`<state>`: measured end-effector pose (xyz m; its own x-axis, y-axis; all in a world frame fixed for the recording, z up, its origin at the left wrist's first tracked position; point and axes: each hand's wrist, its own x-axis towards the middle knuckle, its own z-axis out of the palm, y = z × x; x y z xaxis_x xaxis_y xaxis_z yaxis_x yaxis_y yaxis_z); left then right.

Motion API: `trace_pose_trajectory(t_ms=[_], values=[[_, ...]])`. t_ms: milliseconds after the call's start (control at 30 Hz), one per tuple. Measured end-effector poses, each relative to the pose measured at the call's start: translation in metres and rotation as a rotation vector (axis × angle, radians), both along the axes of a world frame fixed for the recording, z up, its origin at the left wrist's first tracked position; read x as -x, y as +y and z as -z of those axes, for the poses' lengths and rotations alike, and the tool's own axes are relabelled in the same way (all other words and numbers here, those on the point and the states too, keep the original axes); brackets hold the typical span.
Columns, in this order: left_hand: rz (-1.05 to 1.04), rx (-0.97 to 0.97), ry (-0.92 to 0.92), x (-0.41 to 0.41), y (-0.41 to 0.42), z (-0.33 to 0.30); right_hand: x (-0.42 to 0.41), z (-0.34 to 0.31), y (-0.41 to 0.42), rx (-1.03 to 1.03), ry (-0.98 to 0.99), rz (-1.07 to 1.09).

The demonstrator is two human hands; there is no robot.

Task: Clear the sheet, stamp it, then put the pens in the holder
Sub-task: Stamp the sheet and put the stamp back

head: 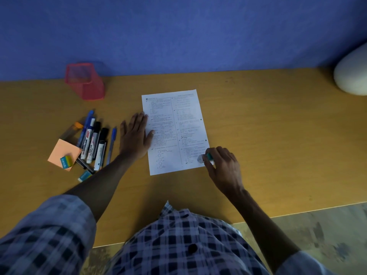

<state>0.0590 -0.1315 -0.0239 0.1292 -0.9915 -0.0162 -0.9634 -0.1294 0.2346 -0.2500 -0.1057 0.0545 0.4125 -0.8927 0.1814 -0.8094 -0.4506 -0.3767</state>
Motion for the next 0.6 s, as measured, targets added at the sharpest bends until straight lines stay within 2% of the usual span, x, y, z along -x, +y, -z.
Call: trace_pose_trajectory(t_ms=[267, 600], values=[[0.007, 0.022, 0.018, 0.0, 0.0, 0.001, -0.014, 0.017, 0.005, 0.04, 0.091, -0.003], [0.009, 0.027, 0.024, 0.0, 0.0, 0.002, -0.023, 0.036, 0.018, 0.1, 0.141, 0.12]])
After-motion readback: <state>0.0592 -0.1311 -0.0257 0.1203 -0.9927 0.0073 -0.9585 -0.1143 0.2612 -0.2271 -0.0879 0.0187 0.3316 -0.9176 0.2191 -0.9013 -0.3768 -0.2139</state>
